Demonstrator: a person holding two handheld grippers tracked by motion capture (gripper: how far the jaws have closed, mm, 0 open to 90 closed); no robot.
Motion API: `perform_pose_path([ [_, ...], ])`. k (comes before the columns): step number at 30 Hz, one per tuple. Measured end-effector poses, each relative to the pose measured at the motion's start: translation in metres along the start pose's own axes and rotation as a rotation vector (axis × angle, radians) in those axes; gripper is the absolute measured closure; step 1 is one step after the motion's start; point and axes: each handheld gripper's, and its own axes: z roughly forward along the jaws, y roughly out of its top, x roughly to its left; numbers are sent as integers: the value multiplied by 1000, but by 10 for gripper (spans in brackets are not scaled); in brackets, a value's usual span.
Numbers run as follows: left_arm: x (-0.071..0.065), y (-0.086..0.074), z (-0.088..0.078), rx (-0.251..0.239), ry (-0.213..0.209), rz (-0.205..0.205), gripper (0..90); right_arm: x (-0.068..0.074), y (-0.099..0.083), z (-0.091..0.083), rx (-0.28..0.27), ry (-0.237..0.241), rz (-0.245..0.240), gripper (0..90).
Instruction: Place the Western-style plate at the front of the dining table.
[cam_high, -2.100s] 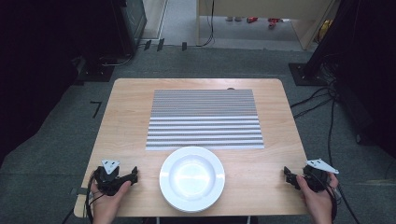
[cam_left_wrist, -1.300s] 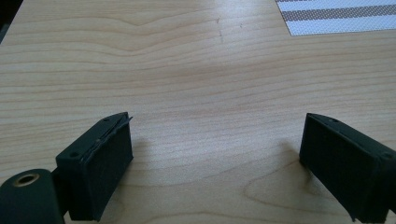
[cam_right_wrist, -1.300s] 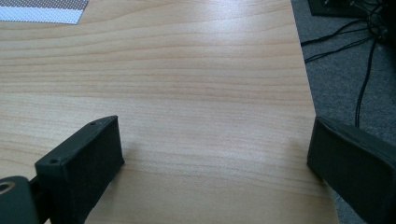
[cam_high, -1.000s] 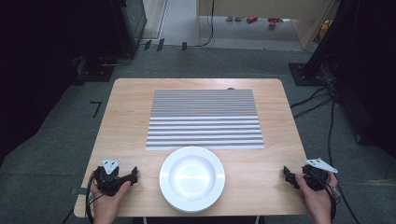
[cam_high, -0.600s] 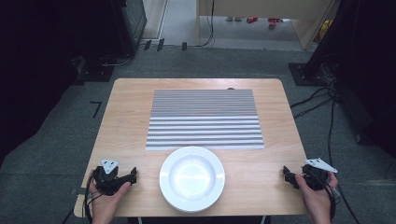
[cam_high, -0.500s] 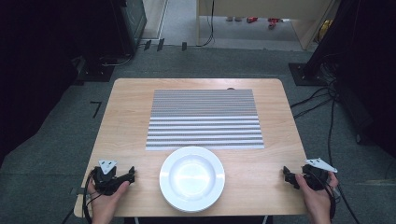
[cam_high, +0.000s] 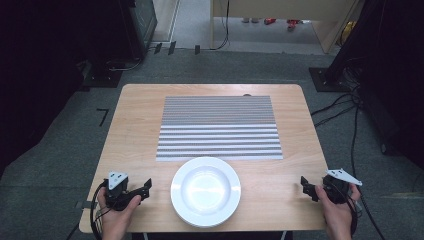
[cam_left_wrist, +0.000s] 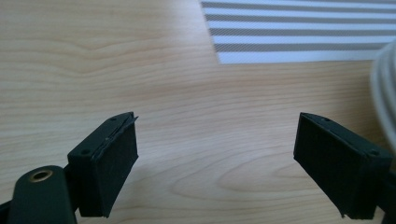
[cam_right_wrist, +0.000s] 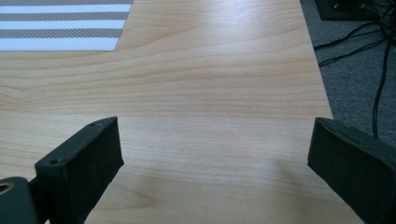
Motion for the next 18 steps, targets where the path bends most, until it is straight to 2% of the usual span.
perform_pose_path([
  [6, -12, 7, -2, -9, -12, 39, 137, 11, 5, -6, -19, 46, 32, 40],
  [10, -18, 13, -3, -18, -23, 64, 137, 20, 8, -8, -29, 56, 10, 47],
  [15, -23, 19, -4, -28, -39, 75, 137, 31, 11, -10, -34, 70, -3, 50],
  [18, -28, 21, -3, -29, -54, 90, 137, 45, 16, -12, -45, 98, -19, 52],
])
